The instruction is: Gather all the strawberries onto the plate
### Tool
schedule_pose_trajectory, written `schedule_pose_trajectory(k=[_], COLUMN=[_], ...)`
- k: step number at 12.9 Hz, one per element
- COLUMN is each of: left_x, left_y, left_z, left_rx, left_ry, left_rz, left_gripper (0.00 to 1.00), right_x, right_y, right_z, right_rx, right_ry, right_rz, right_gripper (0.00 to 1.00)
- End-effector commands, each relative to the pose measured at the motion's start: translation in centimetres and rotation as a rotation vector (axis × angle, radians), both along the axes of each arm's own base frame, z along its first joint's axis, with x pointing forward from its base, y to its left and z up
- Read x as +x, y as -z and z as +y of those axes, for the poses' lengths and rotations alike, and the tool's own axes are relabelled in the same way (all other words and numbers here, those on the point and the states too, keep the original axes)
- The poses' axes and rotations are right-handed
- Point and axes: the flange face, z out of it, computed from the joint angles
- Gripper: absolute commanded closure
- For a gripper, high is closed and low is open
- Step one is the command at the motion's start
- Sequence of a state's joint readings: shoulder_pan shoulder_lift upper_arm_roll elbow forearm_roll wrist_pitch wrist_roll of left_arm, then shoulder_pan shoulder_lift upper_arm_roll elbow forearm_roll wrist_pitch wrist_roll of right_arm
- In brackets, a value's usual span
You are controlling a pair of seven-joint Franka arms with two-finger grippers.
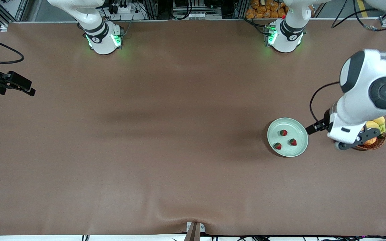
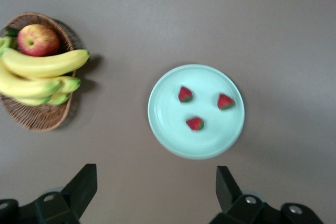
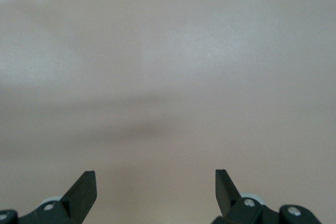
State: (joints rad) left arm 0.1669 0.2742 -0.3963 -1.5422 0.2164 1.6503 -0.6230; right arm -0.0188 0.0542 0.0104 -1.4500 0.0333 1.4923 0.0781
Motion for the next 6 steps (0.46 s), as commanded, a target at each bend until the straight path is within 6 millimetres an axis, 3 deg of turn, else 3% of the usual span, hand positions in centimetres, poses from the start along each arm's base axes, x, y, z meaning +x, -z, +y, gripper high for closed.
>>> schedule_pose_trajectory(k=[1,4,6], left_x=[-1.5,-3.8,-4.6], left_y=[-5.4,-9.4,-11.1], left_z=[-0.2,-0.5,1.9], left_rx=[-0.059,-0.094,-0.177], left_ry=[0.079,0.172,0.264], left_rz=[0.013,-0.014,-0.024], left_gripper=[0.0,0.0,0.0], right_x=[0.0,-0.1,-0.1], right_y=[-0.8,-0.9,-0.9], right_z=[-1.3,-2.4,-2.3], right_rx=[0.004,0.001,-0.002], right_ry=[0.036,0.054,0.053], right_rz=[-0.012,-0.013,-0.011], right_gripper=[0.0,0.0,0.0])
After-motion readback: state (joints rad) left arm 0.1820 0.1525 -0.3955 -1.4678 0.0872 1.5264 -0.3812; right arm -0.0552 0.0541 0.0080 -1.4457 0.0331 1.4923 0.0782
